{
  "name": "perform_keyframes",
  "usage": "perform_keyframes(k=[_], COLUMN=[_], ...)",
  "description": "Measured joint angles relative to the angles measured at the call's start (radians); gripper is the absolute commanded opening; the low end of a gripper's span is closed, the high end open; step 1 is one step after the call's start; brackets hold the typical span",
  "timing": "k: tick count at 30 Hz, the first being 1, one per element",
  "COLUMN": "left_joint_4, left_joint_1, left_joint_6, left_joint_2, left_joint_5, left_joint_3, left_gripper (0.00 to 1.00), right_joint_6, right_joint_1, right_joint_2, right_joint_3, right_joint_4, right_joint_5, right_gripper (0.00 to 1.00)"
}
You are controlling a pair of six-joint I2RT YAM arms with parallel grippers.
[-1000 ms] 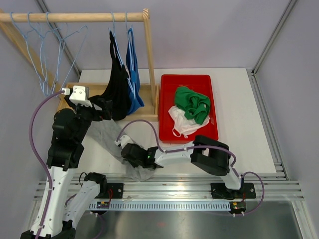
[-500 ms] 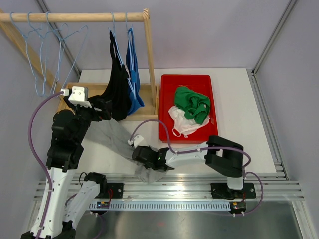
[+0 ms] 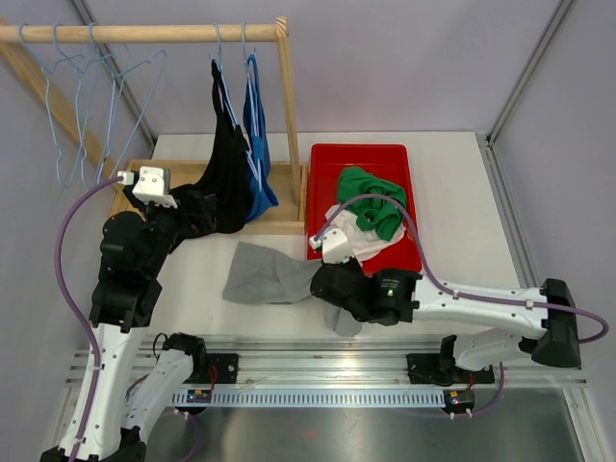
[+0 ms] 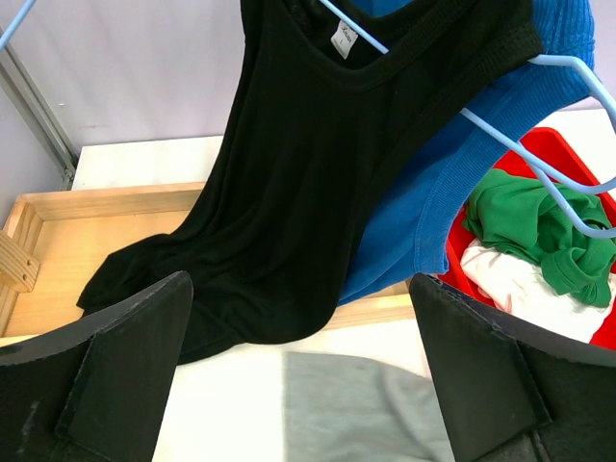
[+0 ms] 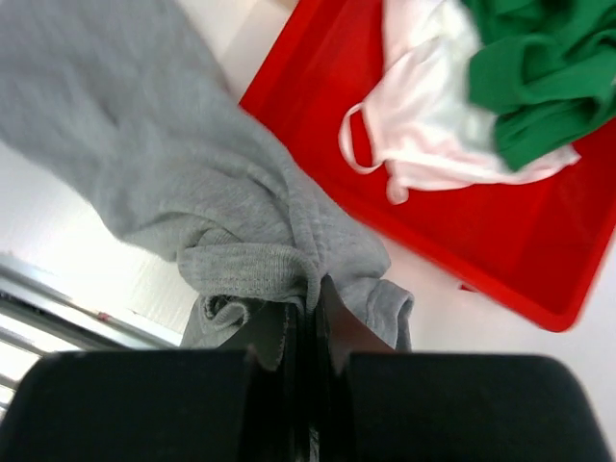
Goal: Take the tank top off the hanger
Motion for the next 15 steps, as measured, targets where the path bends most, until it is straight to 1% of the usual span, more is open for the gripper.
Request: perform_keyframes(k=[4,7,11,15], left_joint_4=[0.000,0.000,0.000,0.000], left_joint_1=[0.000,0.000,0.000,0.000], left_joint_6=[0.000,0.000,0.000,0.000], left_joint_2=[0.000,0.000,0.004,0.009], left_joint_5=[-0.001,-0.001,-0.002,-0.002], left_joint_3=[0.000,0.000,0.000,0.000], left_gripper=[0.99,0.99,0.99,0.99], right_joint_6=[-0.027,-0.081,-0.167,-0.232], right_joint_1=[-0.060,-0.154,-0.297,-0.422], right_joint_2=[-0.063,-0.083,-0.090,-0.074], right_joint_3=[0.071,0.116,0.149,0.189], right_joint_4=[-0.071,-0.071,-0.027,0.017], right_joint_5=[0.066,0.088,0.051,-0.024], right_gripper=[0.00,0.00,0.00,0.00])
